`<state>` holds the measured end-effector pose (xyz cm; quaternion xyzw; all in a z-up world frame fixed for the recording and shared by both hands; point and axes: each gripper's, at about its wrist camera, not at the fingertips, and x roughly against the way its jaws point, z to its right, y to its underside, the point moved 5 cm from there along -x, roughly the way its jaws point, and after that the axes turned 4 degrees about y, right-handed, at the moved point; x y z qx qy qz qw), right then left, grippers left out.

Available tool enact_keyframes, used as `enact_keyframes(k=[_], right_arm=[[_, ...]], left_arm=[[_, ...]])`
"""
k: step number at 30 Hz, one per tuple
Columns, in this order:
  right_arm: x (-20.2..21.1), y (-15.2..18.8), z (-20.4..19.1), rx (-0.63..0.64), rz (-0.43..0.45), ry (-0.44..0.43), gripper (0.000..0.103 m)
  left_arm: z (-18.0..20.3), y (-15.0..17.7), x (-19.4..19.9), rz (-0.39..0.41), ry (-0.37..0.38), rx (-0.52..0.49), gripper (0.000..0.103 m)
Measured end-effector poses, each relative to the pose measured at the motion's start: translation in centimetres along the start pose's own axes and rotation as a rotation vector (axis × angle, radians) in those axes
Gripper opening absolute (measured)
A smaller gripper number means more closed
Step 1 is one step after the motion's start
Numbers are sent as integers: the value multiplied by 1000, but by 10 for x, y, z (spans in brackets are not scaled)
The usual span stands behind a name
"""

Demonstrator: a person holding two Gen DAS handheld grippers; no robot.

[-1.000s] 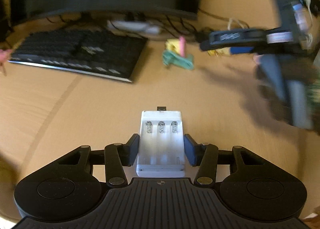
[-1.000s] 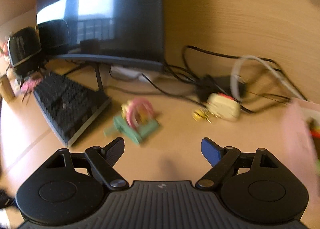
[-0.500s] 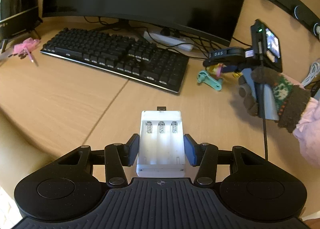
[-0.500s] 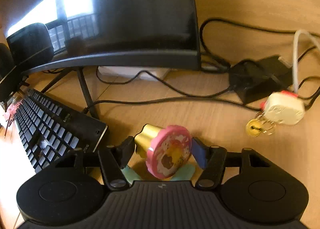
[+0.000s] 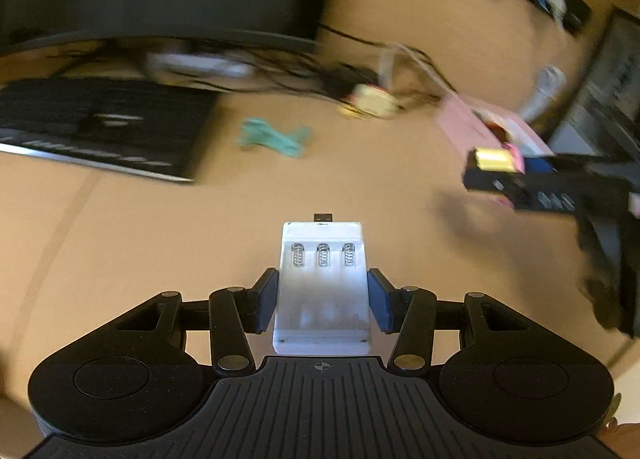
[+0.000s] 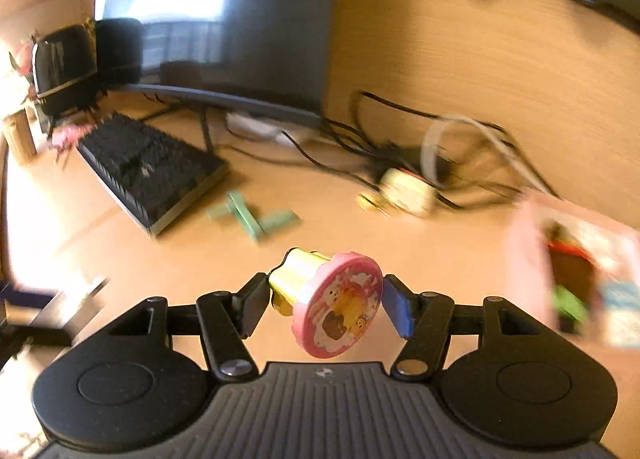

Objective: Organize objects
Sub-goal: 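Grasp the yellow pudding toy with the right tool while the left tool holds the charger, then lower the charger into the pink box with the left tool while the right tool holds the pudding toy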

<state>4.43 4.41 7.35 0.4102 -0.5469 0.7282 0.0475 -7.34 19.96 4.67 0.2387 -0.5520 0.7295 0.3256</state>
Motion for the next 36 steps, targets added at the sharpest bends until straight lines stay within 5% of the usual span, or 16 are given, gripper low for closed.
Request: enact_keyframes(k=[8, 16, 20, 25, 27, 30, 36], right_arm=[[56, 91, 84, -174, -116, 131, 62], [97, 133, 138, -294, -103, 243, 62], [110, 145, 158, -373, -78, 259, 62], [111, 146, 169, -391, -54, 249, 57], [109, 143, 170, -364, -42, 244, 57], [107, 144, 169, -319, -41, 247, 57], [105, 157, 175, -293, -56, 281, 71]], left_arm=[[101, -19, -59, -68, 177, -142, 52], [158, -62, -93, -52, 240, -175, 52], [190, -112, -114, 22, 256, -153, 52], [236, -165, -143, 209, 272, -41, 53], [245, -172, -163, 204, 292, 8, 53], [260, -164, -199, 119, 210, -76, 53], [250, -153, -207, 116, 197, -85, 50]])
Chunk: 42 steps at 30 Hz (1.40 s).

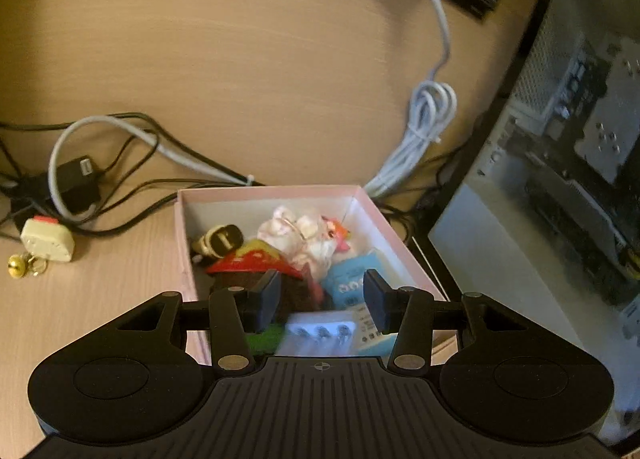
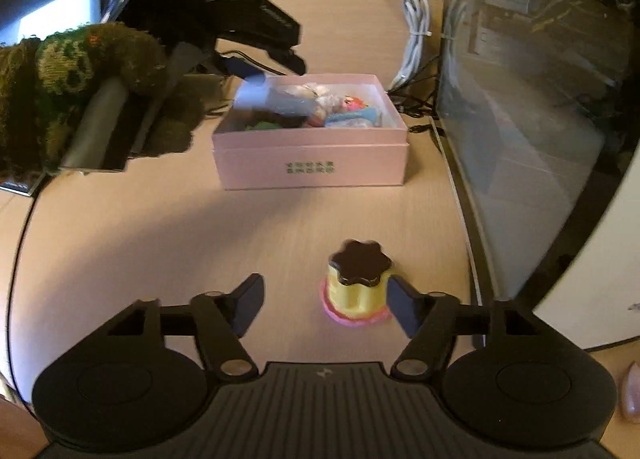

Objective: Organize objects
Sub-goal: 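Lower the charger into the pink box with the left tool while the right tool holds the pudding toy, then drop the pudding toy into the pink box with the right tool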

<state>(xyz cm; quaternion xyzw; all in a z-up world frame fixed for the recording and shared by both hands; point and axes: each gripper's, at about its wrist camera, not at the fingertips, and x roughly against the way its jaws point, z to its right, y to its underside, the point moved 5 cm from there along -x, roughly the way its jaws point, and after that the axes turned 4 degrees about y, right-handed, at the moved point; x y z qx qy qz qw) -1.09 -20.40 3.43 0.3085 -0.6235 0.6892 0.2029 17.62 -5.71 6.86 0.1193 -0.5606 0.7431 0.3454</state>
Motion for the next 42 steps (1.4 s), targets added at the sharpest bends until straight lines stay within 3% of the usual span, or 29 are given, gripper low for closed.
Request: enact_keyframes(k=[3, 6, 9, 11, 12, 13, 18, 24, 28, 32, 33, 38, 42], right_arm=[[-10, 3, 6, -21, -22, 18, 71], [-21, 1, 10, -34, -25, 26, 71], [-32, -3, 13, -20, -15, 40, 70], [-41, -6, 16, -14, -24, 43, 57], [-45, -8, 18, -12, -34, 44, 44], [-48, -11, 19, -15, -39, 42, 42], [-47, -25, 12, -9, -31, 5, 42], [-46, -43, -7, 52, -5, -18, 42], [-40, -38, -17, 70, 6, -43, 42], [-31, -27, -13, 53, 3, -53, 42], [-30, -26, -11, 49, 2, -52, 42], [-23, -25, 5, 18, 5, -47, 42], [-15, -46, 14, -5, 59, -58, 42]], left_arm=[[-14, -8, 20, 96, -12, 75, 50], [-31, -7, 43, 120, -24, 125, 50], [-47, 10, 63, 82, -42, 136, 50], [-58, 26, 77, 47, -53, 149, 50], [-66, 37, 84, 26, -61, 162, 50], [-71, 47, 90, 6, -64, 173, 50], [-83, 84, 115, -68, -57, 178, 50], [-47, 53, 102, -7, -38, 36, 50], [-21, 42, 67, -57, -50, -124, 50], [-15, 47, 32, -111, -131, -217, 53], [-17, 46, 27, -90, -130, -215, 54], [-33, 42, 4, -147, -184, -155, 46], [-38, 40, 30, -100, -113, -37, 45]])
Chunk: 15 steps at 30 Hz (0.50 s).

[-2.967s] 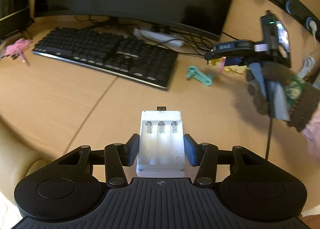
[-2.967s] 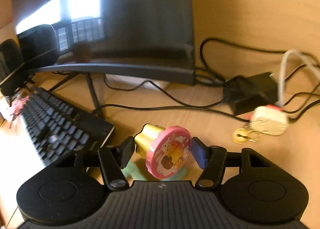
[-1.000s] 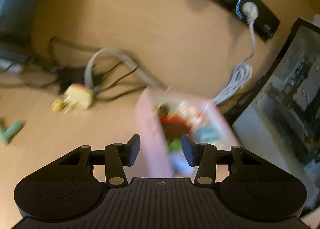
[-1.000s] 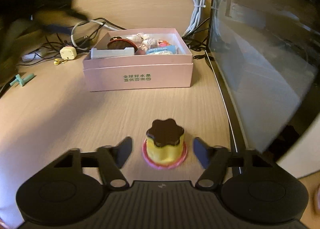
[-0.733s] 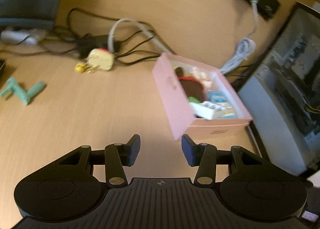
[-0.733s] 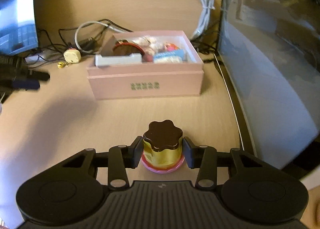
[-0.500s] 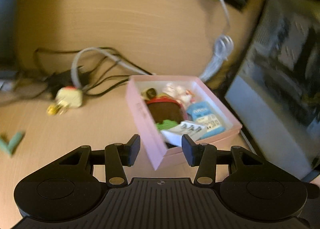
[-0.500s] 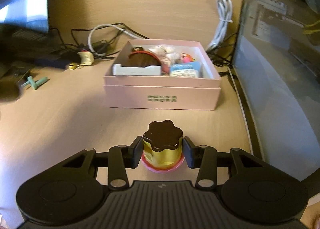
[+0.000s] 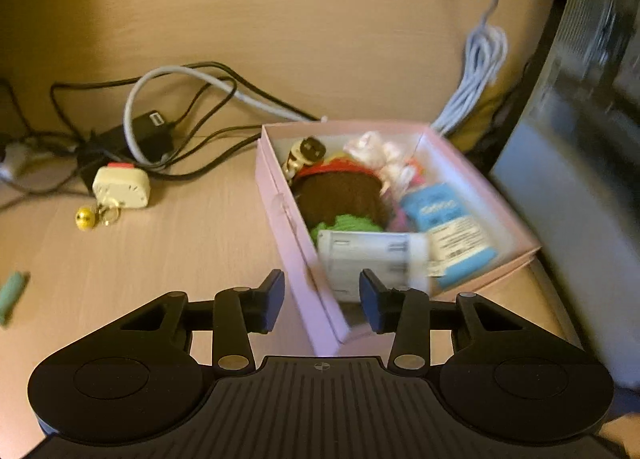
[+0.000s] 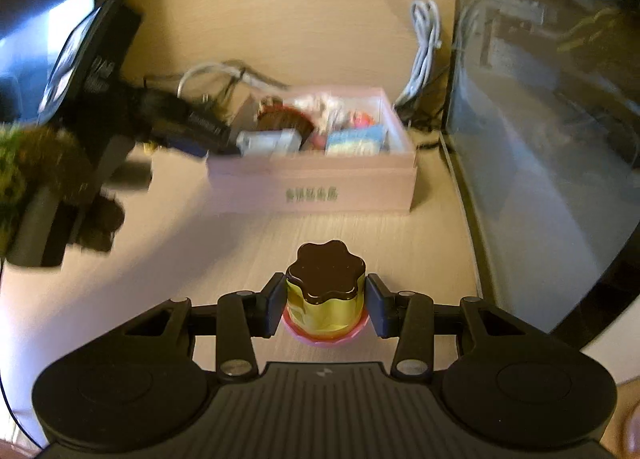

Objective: Organize objects
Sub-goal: 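Drop the pudding toy into the pink box with the right tool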

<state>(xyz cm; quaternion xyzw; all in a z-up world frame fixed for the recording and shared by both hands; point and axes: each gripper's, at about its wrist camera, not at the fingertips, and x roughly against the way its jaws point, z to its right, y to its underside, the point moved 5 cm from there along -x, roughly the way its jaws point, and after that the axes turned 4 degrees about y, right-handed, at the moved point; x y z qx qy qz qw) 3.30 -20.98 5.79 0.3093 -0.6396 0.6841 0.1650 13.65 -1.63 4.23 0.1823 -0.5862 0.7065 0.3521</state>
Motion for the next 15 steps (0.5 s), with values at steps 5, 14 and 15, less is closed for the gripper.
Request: enact_keyframes(k=[5, 14, 15], right_arm=[[-6, -69, -8, 29, 180, 16, 42], [-58, -175, -33, -46, 322, 0, 57], [-60, -173, -38, -49, 318, -19, 63]], left_arm=[[-19, 18, 52, 38, 32, 97, 45], [-112, 90, 128, 39, -170, 282, 45], [-125, 97, 133, 39, -194, 326, 45]])
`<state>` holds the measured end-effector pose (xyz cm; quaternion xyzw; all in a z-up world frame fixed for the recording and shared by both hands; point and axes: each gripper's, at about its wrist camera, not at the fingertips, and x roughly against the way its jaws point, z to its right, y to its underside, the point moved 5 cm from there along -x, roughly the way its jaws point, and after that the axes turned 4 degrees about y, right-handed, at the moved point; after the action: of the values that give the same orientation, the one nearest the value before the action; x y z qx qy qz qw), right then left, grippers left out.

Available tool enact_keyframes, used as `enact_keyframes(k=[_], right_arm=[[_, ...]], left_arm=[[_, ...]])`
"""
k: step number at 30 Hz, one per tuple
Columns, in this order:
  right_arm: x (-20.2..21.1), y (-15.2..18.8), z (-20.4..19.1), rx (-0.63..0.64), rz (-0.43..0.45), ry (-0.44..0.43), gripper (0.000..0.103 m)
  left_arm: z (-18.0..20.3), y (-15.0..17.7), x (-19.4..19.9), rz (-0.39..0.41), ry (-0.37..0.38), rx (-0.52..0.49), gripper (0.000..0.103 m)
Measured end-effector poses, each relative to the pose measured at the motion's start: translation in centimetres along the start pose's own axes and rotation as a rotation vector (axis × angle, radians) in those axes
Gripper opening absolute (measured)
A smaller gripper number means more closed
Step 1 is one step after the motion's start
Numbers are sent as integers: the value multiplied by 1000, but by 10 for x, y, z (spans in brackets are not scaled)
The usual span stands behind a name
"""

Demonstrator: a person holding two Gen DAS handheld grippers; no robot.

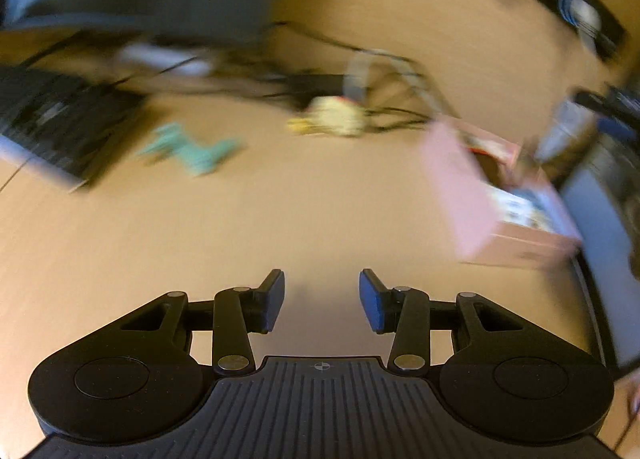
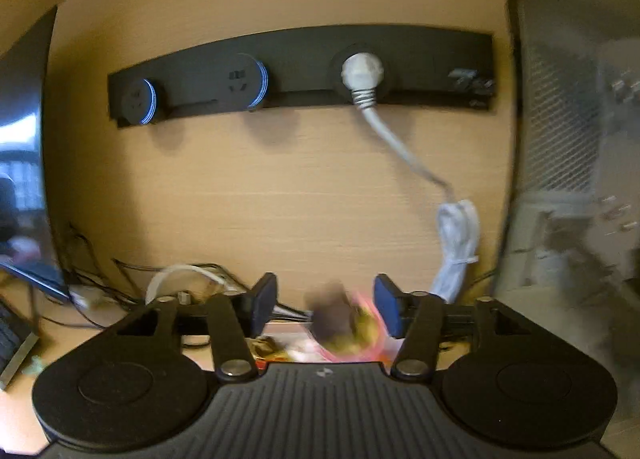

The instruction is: Organize objects

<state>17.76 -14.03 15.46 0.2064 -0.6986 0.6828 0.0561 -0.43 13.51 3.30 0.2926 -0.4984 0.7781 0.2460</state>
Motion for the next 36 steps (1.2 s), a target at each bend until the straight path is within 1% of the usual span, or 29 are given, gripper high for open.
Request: enact_keyframes(k=[1, 2, 4, 6, 11, 15, 17, 20, 23, 26, 29, 31, 33, 36], right_arm=[[-1, 6, -8, 1, -9, -21, 69], [-1, 13, -15, 11, -21, -39, 71], [-6, 32, -34, 53, -74, -66, 72], [-10, 52, -57, 103, -134, -91, 72], [0, 90, -103, 158, -211, -177, 72], [3, 110, -128, 190, -274, -195, 72], [6, 117, -139, 199, -299, -197, 73], [12, 121, -155, 236, -304, -194, 77], [12, 118, -166, 282, -306, -168, 79], [-12, 110, -174, 278, -307, -126, 81], [-56, 99, -178, 211, -319, -73, 83], [-87, 93, -176, 152, -322, -41, 83], [-119, 87, -174, 90, -321, 4, 83], [-157, 87, -171, 18, -342, 58, 83]], left_arm=[[-14, 1, 2, -3, -21, 37, 45], [-27, 3, 3, -6, -43, 69, 45], [-44, 3, 8, 8, -69, 104, 45], [-57, 3, 16, 25, -75, 129, 45], [-83, -1, 22, 34, -96, 175, 45], [-96, -13, 18, 53, -87, 211, 45], [-103, -24, 15, 63, -80, 225, 45], [-111, -41, 11, 86, -73, 231, 45], [-116, -55, 4, 88, -38, 235, 45], [-118, -62, 2, 76, 4, 226, 45], [-118, -61, 12, 73, 40, 191, 45], [-121, -58, 26, 79, 59, 148, 45], [-127, -52, 38, 73, 64, 116, 45], [-146, -47, 52, 54, 49, 108, 45]])
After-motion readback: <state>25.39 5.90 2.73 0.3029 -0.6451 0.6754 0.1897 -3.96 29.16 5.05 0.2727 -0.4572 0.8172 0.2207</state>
